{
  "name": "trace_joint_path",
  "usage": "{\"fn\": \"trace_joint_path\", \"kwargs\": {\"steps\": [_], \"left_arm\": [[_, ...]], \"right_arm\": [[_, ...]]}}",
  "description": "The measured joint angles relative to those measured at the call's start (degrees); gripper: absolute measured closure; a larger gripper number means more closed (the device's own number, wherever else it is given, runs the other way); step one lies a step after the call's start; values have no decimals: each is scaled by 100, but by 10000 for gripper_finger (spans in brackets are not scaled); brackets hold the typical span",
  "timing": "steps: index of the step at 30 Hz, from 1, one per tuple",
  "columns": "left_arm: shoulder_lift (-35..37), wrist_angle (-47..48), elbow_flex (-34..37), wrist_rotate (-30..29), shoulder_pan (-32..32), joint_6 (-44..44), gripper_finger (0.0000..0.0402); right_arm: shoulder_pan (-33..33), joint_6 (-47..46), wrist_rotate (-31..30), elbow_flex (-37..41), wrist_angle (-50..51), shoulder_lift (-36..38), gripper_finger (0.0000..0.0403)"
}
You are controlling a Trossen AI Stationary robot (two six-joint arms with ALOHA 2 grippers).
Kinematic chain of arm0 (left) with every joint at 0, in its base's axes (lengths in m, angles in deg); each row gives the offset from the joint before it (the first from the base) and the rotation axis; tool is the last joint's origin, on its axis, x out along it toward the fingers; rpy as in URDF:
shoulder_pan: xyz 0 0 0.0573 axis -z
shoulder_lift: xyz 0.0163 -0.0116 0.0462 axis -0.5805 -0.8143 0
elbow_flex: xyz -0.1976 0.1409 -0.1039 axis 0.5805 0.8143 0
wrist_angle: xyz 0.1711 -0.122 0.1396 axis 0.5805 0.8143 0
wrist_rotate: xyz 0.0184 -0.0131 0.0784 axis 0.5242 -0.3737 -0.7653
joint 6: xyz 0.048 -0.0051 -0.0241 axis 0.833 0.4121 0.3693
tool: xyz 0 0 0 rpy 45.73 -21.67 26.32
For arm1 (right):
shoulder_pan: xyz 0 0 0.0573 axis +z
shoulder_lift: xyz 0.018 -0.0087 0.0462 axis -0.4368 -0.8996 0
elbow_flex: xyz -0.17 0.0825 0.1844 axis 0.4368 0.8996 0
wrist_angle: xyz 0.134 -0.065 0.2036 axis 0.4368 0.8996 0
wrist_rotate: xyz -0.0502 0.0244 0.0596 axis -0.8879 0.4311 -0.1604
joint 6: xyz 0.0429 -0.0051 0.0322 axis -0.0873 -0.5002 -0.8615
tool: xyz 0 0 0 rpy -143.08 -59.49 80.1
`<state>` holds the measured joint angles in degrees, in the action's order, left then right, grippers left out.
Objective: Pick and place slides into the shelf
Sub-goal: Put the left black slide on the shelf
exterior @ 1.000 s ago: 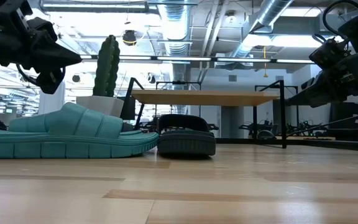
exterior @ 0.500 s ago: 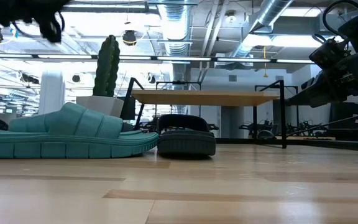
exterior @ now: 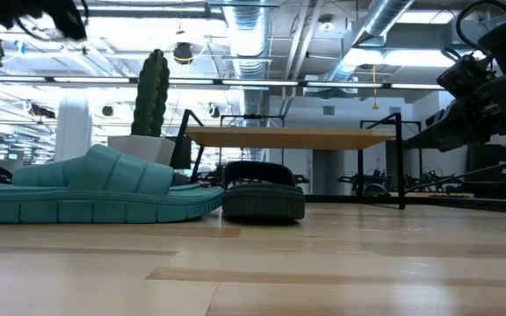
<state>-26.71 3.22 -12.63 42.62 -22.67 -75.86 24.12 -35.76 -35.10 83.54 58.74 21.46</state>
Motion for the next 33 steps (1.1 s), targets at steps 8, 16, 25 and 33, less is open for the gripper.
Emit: {"fn": "trace_joint_path", "kwargs": {"steps": [8, 16, 25, 33], "left_arm": [[-890, 614, -23, -331, -2, 242, 402], [-2242, -147, -33, -132, -2, 1657, 401], [-3889, -949, -154, -700, -4, 1853, 401], [-5184, -925, -974, -1812, -6, 1423, 401]], "right_arm": [[0, -1, 0, -1, 0, 2, 403], [0, 0, 0, 1, -1, 0, 403], [-1, 0, 0, -1, 1, 1, 403], [1, -1, 0, 1, 0, 0, 403]]}}
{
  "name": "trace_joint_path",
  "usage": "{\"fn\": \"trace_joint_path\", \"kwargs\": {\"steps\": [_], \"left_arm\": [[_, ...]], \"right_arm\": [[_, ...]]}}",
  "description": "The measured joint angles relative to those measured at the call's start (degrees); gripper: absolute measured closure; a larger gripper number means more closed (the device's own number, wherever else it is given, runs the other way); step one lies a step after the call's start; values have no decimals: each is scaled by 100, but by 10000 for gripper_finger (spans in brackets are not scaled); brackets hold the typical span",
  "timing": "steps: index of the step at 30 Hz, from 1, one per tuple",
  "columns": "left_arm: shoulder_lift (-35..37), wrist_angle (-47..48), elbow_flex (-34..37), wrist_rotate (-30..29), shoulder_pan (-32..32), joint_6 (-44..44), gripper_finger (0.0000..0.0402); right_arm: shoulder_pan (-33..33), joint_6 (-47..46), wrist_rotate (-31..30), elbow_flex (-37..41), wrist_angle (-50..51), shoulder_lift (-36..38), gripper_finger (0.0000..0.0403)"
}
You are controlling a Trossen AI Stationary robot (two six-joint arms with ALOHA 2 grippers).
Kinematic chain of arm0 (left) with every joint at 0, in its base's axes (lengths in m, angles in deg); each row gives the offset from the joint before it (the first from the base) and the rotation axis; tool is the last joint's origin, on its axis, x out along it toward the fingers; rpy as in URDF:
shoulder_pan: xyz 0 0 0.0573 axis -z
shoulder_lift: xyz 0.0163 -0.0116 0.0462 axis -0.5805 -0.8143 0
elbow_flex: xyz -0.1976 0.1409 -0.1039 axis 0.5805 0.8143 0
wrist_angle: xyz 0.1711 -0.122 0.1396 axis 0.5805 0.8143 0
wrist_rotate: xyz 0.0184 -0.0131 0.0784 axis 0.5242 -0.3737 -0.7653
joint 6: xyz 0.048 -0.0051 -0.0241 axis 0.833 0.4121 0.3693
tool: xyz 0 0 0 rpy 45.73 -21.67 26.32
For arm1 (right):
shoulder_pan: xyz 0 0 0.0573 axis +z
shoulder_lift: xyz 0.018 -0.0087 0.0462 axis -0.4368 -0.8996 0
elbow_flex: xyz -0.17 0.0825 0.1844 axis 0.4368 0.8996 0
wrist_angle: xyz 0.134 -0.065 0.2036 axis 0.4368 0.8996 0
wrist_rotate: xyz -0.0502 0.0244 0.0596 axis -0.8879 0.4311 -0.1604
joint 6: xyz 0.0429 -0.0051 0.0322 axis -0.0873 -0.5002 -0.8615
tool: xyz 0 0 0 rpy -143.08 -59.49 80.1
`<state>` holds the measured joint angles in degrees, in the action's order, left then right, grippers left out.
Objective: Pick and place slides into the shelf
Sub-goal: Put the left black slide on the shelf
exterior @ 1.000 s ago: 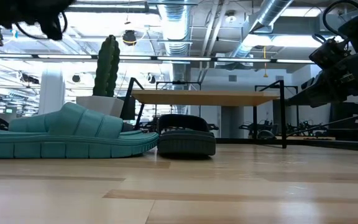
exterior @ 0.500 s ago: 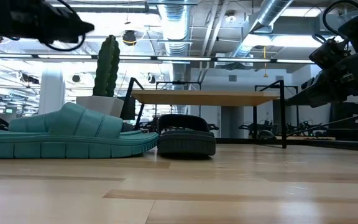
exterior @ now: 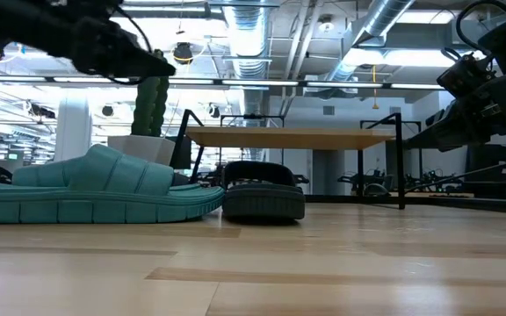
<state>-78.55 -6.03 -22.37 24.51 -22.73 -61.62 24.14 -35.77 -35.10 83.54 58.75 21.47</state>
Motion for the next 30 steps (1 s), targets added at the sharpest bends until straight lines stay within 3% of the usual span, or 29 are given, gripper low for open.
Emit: {"fn": "trace_joint_path", "kwargs": {"steps": [5, 12, 15, 18, 23, 27, 30], "left_arm": [[-826, 529, -534, -529, 2, 663, 401], [-1912, 944, -1260, -2149, 2, 1758, 389], [-2190, 967, -1564, -2858, -26, 1799, 384], [-2300, 1419, -1875, -3263, -75, 1157, 384], [-2313, 3284, -2399, -3181, -103, -211, 384], [-2315, 4867, -2585, -2657, -96, -447, 384], [-2320, 5493, -2584, -2631, -64, -355, 384]], "right_arm": [[-2, 0, 0, 0, 0, 0, 403], [-1, 0, 0, -1, -1, 0, 403], [-2, 2, 0, -2, -2, 0, 403], [0, 0, 0, 0, 0, 1, 403], [0, 0, 0, -2, 0, 2, 403], [0, 0, 0, -1, 0, 2, 403], [0, 1, 0, -1, 0, 2, 403]]}}
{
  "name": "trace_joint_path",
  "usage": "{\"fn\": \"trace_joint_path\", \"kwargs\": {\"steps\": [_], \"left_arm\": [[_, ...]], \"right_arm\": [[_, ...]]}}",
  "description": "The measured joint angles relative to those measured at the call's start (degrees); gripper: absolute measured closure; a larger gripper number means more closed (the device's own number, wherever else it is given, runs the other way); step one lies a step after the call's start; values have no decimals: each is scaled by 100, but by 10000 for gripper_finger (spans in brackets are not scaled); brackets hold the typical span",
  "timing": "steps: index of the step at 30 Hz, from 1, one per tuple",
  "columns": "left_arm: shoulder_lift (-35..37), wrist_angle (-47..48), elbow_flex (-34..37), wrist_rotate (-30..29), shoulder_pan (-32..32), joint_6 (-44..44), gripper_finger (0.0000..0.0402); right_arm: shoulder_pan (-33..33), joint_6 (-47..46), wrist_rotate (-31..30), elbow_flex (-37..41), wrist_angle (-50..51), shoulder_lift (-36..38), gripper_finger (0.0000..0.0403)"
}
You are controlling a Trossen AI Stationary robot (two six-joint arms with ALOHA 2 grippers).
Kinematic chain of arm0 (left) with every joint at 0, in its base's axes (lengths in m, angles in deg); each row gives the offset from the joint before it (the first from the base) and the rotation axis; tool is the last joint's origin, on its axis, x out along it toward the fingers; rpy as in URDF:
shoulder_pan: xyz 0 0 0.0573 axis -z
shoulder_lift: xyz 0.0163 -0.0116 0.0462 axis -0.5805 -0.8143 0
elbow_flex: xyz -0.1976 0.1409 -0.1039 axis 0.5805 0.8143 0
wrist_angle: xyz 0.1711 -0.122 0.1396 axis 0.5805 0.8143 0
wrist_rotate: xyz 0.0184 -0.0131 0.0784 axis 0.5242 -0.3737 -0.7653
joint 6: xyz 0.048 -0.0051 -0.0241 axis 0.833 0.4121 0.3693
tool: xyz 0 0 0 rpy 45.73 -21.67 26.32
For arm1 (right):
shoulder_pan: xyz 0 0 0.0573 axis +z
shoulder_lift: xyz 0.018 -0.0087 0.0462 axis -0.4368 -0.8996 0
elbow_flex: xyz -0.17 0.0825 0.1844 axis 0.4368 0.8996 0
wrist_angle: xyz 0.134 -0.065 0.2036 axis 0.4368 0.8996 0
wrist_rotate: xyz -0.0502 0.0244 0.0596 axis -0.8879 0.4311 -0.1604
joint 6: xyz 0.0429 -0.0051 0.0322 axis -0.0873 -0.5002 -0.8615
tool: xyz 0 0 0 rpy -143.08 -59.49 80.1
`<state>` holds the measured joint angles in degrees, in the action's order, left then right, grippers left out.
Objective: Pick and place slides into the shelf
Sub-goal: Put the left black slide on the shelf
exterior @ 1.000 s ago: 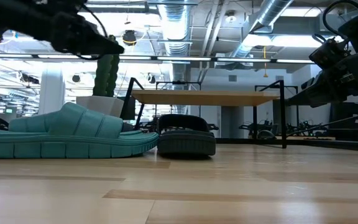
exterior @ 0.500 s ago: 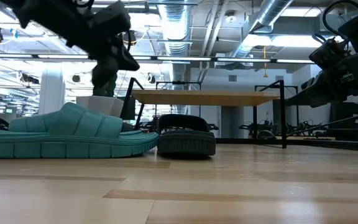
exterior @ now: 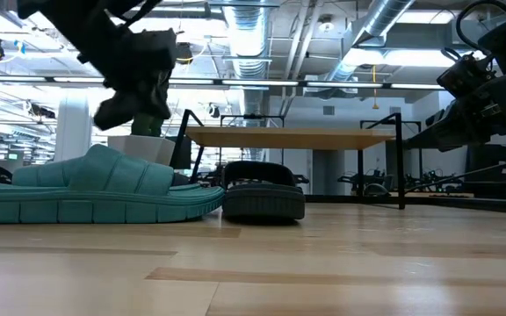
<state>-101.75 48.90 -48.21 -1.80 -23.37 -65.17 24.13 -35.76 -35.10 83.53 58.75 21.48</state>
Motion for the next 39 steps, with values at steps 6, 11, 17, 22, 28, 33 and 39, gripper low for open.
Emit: {"fn": "trace_joint_path", "kwargs": {"steps": [6, 11, 17, 22, 28, 33, 39], "left_arm": [[-33, 450, 0, 371, 72, 909, 384], [-33, 411, 0, 645, 66, 1239, 384], [-33, 559, -1, 226, 66, 328, 384], [-33, 1882, -375, 195, -12, -1408, 384], [-28, 4032, -1153, 1936, -429, -4257, 384], [-28, 4580, -1303, 3037, -706, -5224, 384], [-28, 4473, -1303, 3086, -945, -4891, 384]], "right_arm": [[0, 1, 0, 1, 0, 0, 403], [0, 0, 0, 0, 0, 0, 403], [-1, 0, 0, 1, 0, 0, 403], [-1, 0, 0, 1, 0, 0, 403], [0, 0, 0, 0, 0, 0, 403], [-1, 1, 0, 0, 0, 0, 403], [0, 0, 0, 0, 0, 0, 403]]}}
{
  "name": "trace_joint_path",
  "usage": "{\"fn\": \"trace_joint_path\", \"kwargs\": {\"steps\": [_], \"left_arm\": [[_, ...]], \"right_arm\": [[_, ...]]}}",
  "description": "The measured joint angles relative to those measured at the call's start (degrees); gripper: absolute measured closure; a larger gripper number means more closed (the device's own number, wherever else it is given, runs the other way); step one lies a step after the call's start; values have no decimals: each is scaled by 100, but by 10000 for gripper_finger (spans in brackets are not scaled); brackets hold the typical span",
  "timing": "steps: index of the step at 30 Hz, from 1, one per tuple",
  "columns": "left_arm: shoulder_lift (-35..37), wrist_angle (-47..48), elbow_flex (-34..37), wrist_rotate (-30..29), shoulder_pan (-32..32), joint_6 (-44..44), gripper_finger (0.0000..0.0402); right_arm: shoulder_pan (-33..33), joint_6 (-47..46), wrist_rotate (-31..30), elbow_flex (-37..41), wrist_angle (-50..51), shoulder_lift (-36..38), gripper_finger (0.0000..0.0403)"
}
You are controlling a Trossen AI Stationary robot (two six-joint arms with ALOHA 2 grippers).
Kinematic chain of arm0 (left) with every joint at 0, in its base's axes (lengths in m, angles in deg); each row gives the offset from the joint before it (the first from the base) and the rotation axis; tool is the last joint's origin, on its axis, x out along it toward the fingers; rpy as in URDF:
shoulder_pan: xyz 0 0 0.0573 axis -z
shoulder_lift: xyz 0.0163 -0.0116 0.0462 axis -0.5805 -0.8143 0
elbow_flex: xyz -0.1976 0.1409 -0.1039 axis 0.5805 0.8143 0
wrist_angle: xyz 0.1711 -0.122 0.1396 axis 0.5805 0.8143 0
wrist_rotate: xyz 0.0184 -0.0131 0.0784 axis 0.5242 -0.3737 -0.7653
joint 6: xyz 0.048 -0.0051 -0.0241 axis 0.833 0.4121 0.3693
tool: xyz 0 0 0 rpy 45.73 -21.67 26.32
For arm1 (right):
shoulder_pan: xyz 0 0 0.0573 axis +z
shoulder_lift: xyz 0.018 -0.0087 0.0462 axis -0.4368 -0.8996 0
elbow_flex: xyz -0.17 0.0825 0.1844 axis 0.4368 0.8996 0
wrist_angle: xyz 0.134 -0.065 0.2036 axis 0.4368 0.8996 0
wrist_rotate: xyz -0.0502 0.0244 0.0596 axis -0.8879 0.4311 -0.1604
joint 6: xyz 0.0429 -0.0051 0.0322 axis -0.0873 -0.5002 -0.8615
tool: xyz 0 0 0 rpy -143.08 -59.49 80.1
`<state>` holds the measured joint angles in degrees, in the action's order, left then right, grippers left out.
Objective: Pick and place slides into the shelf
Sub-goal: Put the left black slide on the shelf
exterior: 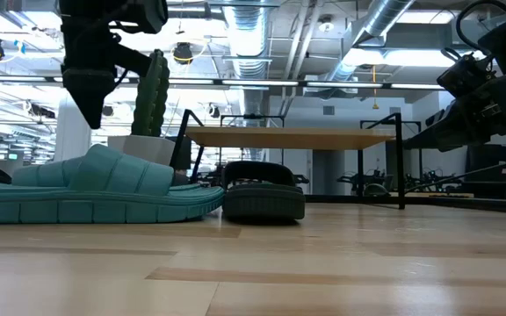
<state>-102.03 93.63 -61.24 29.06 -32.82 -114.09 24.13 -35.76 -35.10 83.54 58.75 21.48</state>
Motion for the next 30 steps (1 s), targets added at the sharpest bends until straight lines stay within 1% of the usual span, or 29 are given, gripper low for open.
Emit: {"fn": "trace_joint_path", "kwargs": {"steps": [6, 12, 15, 18, 21, 24, 27, 30], "left_arm": [[0, 11, 71, 0, -69, 749, 384], [0, -43, 491, 139, -90, 758, 384], [-2, -135, 622, 143, -95, 1121, 384], [-2, -167, 651, 122, -89, 1928, 384], [-2, -512, 651, -50, -48, 2913, 384], [-2, -1064, 651, -90, 29, 4333, 384], [-2, -1890, 651, -92, 112, 5824, 384], [-2, -2517, 651, -94, 141, 6988, 384]], "right_arm": [[1, 1, 0, -1, 0, 0, 403], [-2, 1, 0, 0, 0, 0, 403], [0, 1, 0, 0, 0, 0, 403], [-1, 1, 0, 0, 0, 0, 403], [-1, 1, 0, 1, 0, 0, 403], [-2, -1, 0, -1, 0, 0, 403], [-2, 1, 0, 0, 1, 0, 403], [0, 1, 0, 0, 0, 0, 403]]}}
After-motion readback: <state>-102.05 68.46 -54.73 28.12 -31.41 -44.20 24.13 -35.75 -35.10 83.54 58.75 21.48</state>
